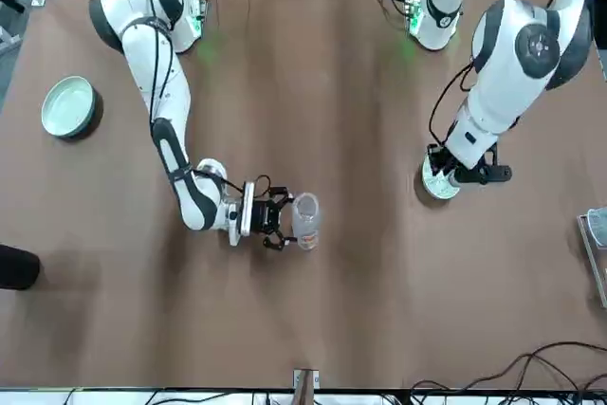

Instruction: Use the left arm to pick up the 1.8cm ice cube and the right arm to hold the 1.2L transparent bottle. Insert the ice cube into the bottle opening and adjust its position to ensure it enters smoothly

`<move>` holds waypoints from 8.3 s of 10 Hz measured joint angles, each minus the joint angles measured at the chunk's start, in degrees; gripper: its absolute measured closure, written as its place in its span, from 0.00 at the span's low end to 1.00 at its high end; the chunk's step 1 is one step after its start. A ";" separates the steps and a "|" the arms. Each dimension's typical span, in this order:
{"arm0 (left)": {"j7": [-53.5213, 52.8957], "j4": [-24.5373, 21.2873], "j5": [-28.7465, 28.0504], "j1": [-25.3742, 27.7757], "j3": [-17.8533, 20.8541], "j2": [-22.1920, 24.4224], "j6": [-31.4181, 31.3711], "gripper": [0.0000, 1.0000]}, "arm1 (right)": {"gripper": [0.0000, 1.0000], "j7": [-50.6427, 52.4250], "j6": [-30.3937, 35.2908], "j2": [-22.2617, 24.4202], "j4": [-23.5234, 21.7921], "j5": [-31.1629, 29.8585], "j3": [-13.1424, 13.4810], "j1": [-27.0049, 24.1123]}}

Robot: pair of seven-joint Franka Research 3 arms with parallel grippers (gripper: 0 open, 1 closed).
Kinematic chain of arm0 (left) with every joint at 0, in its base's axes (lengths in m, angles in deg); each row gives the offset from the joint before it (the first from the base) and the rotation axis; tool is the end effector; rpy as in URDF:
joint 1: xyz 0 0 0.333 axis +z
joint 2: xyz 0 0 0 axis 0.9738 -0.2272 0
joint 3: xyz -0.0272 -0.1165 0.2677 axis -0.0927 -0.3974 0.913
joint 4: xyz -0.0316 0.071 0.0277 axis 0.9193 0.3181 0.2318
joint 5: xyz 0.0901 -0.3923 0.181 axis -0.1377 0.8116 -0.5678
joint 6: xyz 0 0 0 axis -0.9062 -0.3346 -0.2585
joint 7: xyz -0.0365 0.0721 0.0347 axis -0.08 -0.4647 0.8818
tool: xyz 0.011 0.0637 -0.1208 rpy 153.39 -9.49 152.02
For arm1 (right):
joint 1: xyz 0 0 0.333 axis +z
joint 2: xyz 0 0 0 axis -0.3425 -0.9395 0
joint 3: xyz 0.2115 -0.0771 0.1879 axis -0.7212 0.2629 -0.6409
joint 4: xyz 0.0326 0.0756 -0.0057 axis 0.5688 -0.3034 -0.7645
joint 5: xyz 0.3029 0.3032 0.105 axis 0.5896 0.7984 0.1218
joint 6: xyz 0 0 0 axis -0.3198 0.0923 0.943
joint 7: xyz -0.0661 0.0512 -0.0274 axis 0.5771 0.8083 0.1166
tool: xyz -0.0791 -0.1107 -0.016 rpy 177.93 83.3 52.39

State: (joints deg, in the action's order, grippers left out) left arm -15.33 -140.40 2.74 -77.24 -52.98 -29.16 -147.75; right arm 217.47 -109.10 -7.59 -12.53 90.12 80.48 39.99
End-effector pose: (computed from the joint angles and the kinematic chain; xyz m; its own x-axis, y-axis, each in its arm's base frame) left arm 0.6108 -0.2052 0.4132 0.9942 0.0509 0.0944 0.0434 -0.9959 0.0798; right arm 0.6267 0.3799 0.0513 0.0372 -0.0208 0.9991 0.9947 -0.0952 -0.0390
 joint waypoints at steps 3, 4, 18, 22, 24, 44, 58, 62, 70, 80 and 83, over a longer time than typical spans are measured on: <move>9.94 11.93 0.07 -1.58 -4.64 -6.28 3.14 0.74 | 0.00 0.00 -0.03 -0.01 0.00 0.05 0.05 0.00; 13.19 14.49 0.07 -3.69 -4.97 -8.65 3.18 0.74 | 0.00 -0.01 -0.05 -0.01 0.00 0.08 0.08 0.00; 41.42 37.60 -0.59 -37.19 18.21 -29.83 -8.37 0.74 | 0.00 -0.01 -0.16 -0.05 -0.02 0.79 0.10 0.01; 42.16 37.60 -0.59 -38.65 18.23 -32.34 -9.19 0.74 | 0.00 -0.01 -0.16 -0.06 -0.02 0.82 0.10 0.01; 42.16 37.59 -0.59 -39.40 18.22 -32.77 -9.19 0.74 | 0.00 -0.01 -0.16 -0.06 -0.02 0.83 0.10 0.01; 38.01 37.92 -0.94 -39.68 18.95 -29.62 3.25 0.00 | 0.00 -0.02 -0.15 0.06 0.26 0.88 0.95 -2.16; -5.64 18.01 -0.98 -15.39 19.44 2.40 27.15 0.00 | 0.00 -54.38 1.44 19.79 1.13 -42.71 8.97 -8.93; -15.76 17.70 -0.98 -6.51 19.57 7.12 31.12 0.00 | 0.00 -79.14 8.32 31.62 0.70 -66.54 10.32 -13.37; -21.62 19.07 -0.98 -3.65 19.68 4.78 30.34 0.00 | 0.00 -127.65 16.40 49.79 0.81 -103.95 10.89 -18.15; -21.52 21.31 -0.54 -3.21 19.68 2.61 30.28 0.00 | 0.00 -142.30 20.65 53.57 0.74 -111.73 10.84 -21.03; -21.47 21.31 -0.54 -3.20 19.68 2.52 30.28 0.00 | 0.00 -142.30 20.50 53.56 0.73 -111.72 10.40 -21.02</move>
State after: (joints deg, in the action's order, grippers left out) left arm -36.80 -119.09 2.20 -80.45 -33.30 -26.65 -117.47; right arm 75.17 -88.59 45.97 -11.80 -21.61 90.88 18.97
